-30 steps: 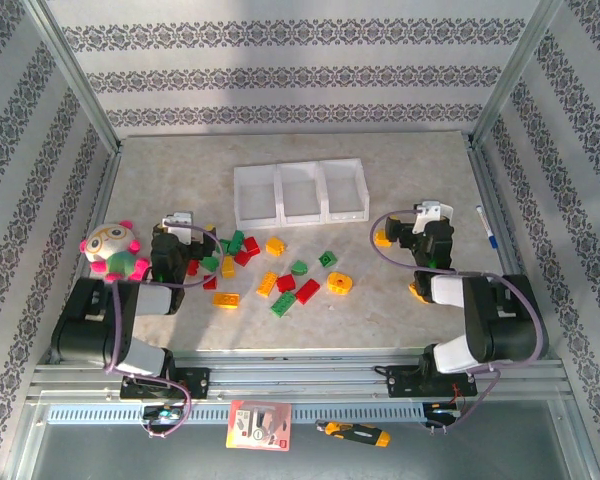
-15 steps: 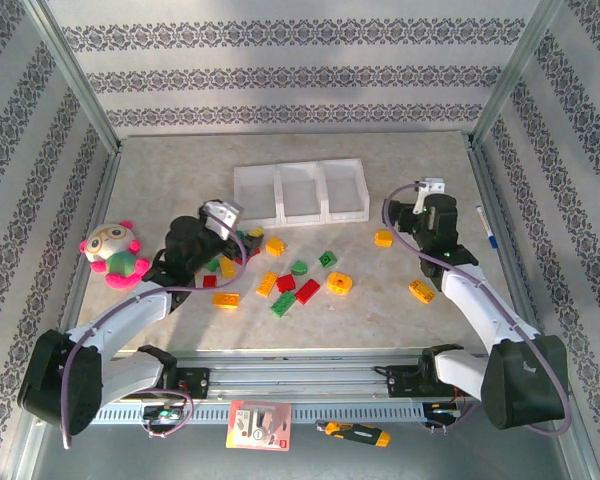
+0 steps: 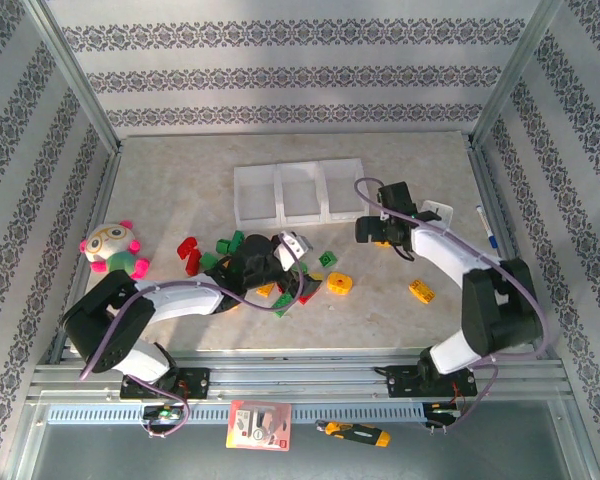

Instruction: Sort the legos into containers by color

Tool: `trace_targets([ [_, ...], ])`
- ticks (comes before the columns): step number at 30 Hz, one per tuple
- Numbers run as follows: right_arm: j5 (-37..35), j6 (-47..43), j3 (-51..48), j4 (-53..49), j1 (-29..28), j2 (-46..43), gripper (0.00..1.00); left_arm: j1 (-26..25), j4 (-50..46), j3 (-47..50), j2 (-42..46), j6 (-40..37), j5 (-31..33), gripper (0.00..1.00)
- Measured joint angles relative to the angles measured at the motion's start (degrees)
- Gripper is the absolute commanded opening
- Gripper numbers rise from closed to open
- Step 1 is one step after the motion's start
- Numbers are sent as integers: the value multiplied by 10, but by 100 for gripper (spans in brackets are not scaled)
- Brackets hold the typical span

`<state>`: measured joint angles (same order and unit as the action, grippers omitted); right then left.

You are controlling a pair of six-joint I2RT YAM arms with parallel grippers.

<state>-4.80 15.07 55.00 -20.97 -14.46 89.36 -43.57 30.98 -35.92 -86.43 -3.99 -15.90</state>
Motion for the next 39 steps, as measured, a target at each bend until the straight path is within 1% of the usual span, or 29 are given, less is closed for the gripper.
trace_targets([
  [3,3,5,27,-11,10,49,87,-3,17,-1,-4,8,0,99],
  [8,16,13,63,-32,32,108,74,-3,21,-1,-4,9,0,99],
  [10,21,15,69,-40,36,116,68,-3,21,-1,-4,8,1,99],
  [12,27,16,73,-45,40,120,59,-3,21,-1,-4,8,1,99],
  [17,45,23,80,-49,42,128,46,-3,21,-1,-4,9,4,99],
  [19,49,24,80,-50,42,128,43,-3,21,-1,-4,11,5,99],
  [21,51,25,81,-50,42,128,40,-3,21,0,-2,14,5,99],
  [27,53,26,81,-53,42,125,40,-3,21,13,23,15,20,99],
  [28,54,26,81,-54,41,121,41,-3,21,15,26,16,23,99],
  [30,53,26,81,-57,38,110,46,-3,22,17,31,19,28,99],
  [35,54,27,89,-56,11,60,46,-3,25,29,39,23,39,99],
  [39,60,33,131,-38,-13,53,43,-3,25,40,53,26,53,99],
])
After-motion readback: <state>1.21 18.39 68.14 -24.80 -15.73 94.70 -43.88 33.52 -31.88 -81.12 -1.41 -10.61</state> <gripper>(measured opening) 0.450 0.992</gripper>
